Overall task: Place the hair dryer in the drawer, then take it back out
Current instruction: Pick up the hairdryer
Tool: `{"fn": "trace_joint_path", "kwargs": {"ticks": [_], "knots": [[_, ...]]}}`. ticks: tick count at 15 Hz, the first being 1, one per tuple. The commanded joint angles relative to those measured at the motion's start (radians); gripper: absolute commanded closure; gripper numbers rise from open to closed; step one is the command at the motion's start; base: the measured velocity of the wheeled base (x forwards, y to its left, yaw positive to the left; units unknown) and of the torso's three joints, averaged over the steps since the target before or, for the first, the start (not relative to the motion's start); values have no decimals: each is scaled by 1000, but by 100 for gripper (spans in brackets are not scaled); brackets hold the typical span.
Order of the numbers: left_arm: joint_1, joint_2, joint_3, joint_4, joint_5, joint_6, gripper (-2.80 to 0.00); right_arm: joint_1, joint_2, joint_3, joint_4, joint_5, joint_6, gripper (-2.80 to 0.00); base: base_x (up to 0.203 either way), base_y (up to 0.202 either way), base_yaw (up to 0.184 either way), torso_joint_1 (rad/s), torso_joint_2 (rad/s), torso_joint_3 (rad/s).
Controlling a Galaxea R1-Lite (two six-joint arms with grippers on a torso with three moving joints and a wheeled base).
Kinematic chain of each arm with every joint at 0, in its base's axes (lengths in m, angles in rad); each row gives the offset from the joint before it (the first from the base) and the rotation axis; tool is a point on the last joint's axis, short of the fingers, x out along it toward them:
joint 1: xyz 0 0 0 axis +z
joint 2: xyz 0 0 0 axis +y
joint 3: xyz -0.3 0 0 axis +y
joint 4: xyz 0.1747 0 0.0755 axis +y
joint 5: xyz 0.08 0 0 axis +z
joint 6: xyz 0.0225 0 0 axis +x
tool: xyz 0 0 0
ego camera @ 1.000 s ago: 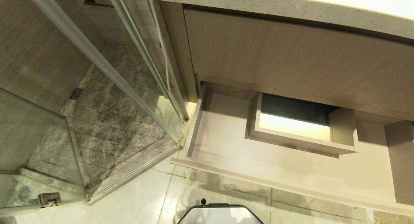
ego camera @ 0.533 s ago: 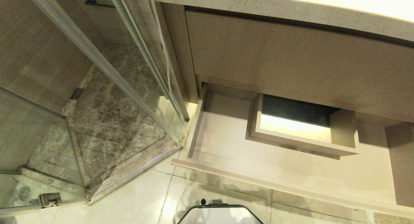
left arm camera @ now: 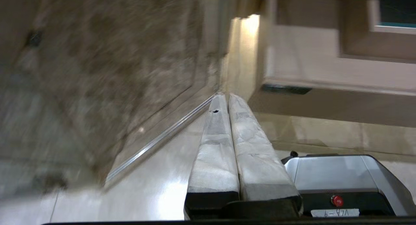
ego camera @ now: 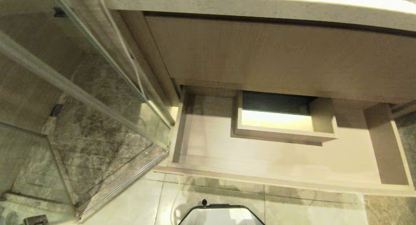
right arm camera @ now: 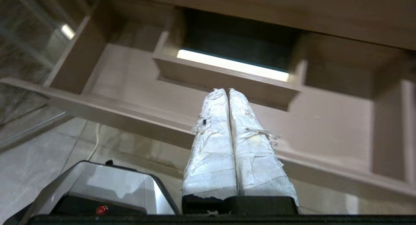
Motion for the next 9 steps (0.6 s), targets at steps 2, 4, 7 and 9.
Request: {"fn": "trace_joint_path", "kwargs": {"ticks": [2, 4, 7, 9], "knots": [[0, 0, 0, 0, 0, 0, 0, 0, -38, 40, -3, 1, -2, 0, 1, 9, -172, 126, -240, -107], [0, 0, 0, 0, 0, 0, 0, 0, -38, 40, -3, 1, -1, 0, -1, 4, -128, 49, -95, -37], [0, 0, 2, 0, 1, 0, 0, 0, -38, 40, -3, 1, 2, 0, 1, 0, -19, 9, -9, -5], [0, 0, 1, 0, 0, 0, 0, 0, -38, 40, 0, 2, 4, 0, 0, 0, 0, 0, 0, 0]]}}
